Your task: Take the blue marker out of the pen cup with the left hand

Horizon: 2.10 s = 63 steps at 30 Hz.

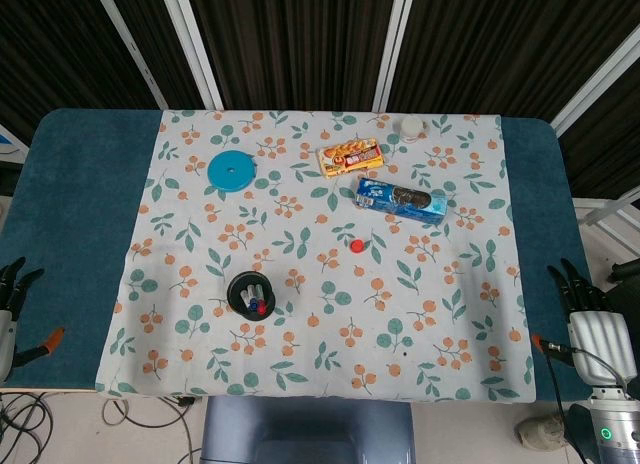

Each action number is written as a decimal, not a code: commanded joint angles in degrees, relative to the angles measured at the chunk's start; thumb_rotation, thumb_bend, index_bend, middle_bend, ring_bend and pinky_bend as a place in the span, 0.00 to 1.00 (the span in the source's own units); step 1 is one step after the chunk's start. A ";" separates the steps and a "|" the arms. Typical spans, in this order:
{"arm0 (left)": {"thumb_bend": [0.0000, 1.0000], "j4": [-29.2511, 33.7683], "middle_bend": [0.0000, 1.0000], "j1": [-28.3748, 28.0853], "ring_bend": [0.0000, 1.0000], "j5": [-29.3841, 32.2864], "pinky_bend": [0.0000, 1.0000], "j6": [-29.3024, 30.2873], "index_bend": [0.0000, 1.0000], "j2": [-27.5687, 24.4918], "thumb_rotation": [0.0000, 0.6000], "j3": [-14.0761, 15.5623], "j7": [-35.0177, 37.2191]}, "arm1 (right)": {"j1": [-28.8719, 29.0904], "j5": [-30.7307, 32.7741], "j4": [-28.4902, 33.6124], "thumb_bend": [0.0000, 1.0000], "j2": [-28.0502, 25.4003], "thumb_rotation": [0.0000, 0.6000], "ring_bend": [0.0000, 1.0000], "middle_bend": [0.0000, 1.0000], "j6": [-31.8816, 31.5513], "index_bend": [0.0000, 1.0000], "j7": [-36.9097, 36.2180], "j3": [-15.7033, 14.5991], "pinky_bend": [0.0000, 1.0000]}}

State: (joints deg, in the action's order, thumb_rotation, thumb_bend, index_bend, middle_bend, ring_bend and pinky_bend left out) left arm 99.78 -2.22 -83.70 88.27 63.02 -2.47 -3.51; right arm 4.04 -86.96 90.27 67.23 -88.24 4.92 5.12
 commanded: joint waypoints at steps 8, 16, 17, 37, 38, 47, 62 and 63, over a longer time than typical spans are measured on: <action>0.18 0.09 0.01 0.25 0.00 -0.27 0.00 0.35 0.14 -0.01 1.00 -0.09 0.15 | 0.01 -0.04 0.03 0.14 0.02 1.00 0.16 0.03 -0.04 0.09 0.06 -0.01 0.24; 0.18 -0.07 0.01 0.33 0.00 -0.37 0.00 0.42 0.14 -0.03 1.00 -0.26 0.55 | -0.04 0.08 0.05 0.14 -0.04 1.00 0.16 0.03 0.01 0.09 0.04 -0.03 0.24; 0.18 -0.10 0.01 0.32 0.00 -0.36 0.00 0.40 0.14 -0.01 1.00 -0.29 0.59 | -0.03 0.12 0.05 0.14 -0.04 1.00 0.16 0.03 0.05 0.09 0.06 -0.03 0.24; 0.18 -1.19 0.02 -6.42 0.00 -2.52 0.00 -7.85 0.19 -2.25 1.00 -2.60 8.15 | -0.21 0.43 0.33 0.14 0.05 1.00 0.16 0.03 -0.09 0.09 0.53 0.03 0.24; 0.19 -0.88 0.02 -7.88 0.00 -2.98 0.00 -9.83 0.20 -2.97 1.00 -2.84 9.18 | -0.22 0.47 0.35 0.14 0.08 1.00 0.16 0.03 -0.09 0.09 0.59 0.03 0.24; 0.20 -1.31 0.02 -22.48 0.00 -2.79 0.00 -28.80 0.25 -4.41 1.00 -6.03 15.20 | -0.37 1.26 0.63 0.14 0.14 1.00 0.16 0.03 0.13 0.09 1.36 0.13 0.24; 0.24 -4.47 0.02 -30.78 0.00 -4.70 0.00 -33.38 0.31 5.88 1.00 -5.56 17.48 | -0.45 1.61 0.67 0.14 0.16 1.00 0.16 0.03 0.16 0.09 1.39 0.29 0.24; 0.26 -4.59 0.03 -31.28 0.00 -4.46 0.00 -33.95 0.31 6.32 1.00 -5.52 17.54 | -0.46 1.64 0.67 0.14 0.15 1.00 0.16 0.03 0.18 0.09 1.34 0.29 0.24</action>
State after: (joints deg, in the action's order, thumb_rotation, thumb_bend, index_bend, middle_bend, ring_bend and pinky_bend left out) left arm 95.36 -32.60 -88.58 55.31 68.55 -8.15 13.69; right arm 3.59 -85.32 90.94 67.38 -88.07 6.27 5.41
